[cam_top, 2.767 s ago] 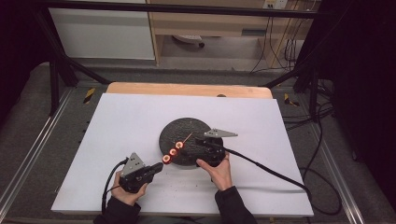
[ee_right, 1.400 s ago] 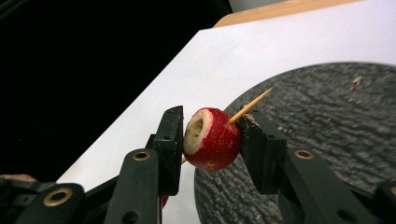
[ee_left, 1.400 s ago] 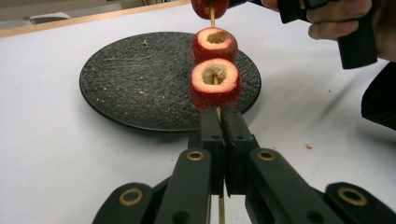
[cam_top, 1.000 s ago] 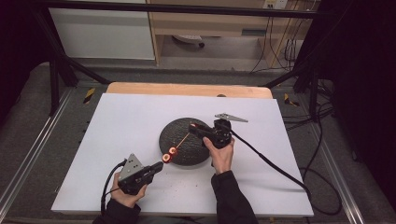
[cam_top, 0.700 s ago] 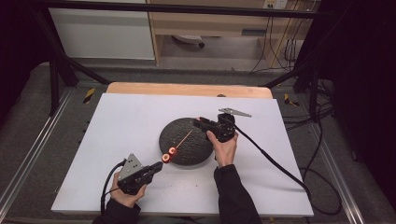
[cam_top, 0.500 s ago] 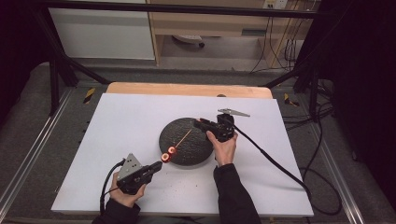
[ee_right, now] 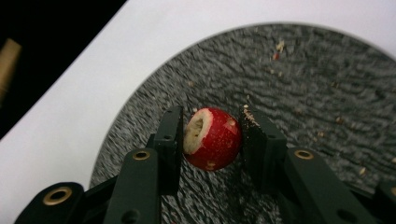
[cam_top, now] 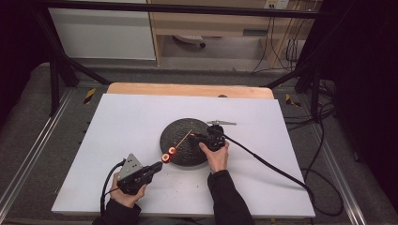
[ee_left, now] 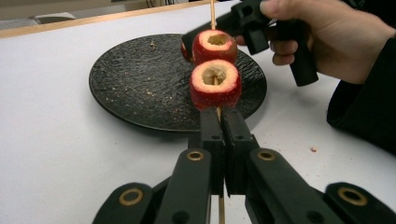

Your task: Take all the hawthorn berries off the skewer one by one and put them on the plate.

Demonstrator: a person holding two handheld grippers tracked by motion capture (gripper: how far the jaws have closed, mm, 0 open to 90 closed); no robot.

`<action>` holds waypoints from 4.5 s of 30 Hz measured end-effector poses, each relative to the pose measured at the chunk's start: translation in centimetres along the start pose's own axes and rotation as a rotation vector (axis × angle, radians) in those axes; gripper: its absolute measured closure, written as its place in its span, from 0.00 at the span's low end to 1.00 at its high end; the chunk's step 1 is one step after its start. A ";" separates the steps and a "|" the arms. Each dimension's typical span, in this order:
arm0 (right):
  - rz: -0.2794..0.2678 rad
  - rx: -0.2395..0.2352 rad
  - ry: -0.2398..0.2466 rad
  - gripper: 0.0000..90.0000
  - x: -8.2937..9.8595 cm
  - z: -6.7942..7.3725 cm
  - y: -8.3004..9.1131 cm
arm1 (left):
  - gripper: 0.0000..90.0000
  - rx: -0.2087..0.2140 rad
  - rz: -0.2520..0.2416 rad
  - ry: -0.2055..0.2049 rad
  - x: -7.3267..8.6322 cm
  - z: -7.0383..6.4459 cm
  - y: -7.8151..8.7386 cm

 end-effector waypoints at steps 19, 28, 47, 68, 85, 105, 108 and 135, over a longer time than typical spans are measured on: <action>-0.012 0.027 0.100 0.42 0.0 0.4 1.2 | 0.98 -0.004 -0.001 0.001 0.0 0.0 0.0; -0.041 -0.024 0.159 0.12 -0.1 2.1 3.9 | 0.98 -0.006 0.000 0.001 0.0 0.0 0.0; -0.046 -0.098 0.185 0.05 2.2 5.0 5.5 | 0.98 -0.008 0.010 -0.003 0.1 -0.1 -0.2; -0.044 -0.227 0.091 0.40 2.3 7.6 3.4 | 0.98 -0.003 0.011 -0.013 0.1 -0.4 -0.3; -0.001 -0.321 0.004 0.71 2.3 7.9 3.2 | 0.98 0.000 0.008 -0.015 0.0 -0.5 -0.4; -0.064 -0.252 0.024 0.72 -0.4 6.8 4.5 | 0.98 -0.004 -0.020 -0.015 -0.3 -0.5 0.0; -0.073 -0.242 0.022 0.72 -1.0 6.6 4.8 | 0.98 -0.005 -0.023 -0.016 -0.3 -0.5 0.1; -0.155 -0.067 0.010 0.72 -5.7 1.7 6.5 | 0.98 -0.008 -0.018 -0.014 -0.3 -0.3 0.2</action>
Point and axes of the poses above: each handheld gripper's, and its own axes: y roughly backward along the jaws, x roughly out of its underside, z roughly to its left, the point moved 5 cm from there along -y, roughly forward along the jaws, and after that the axes turned 3 degrees about x, right-handed, at the moved point
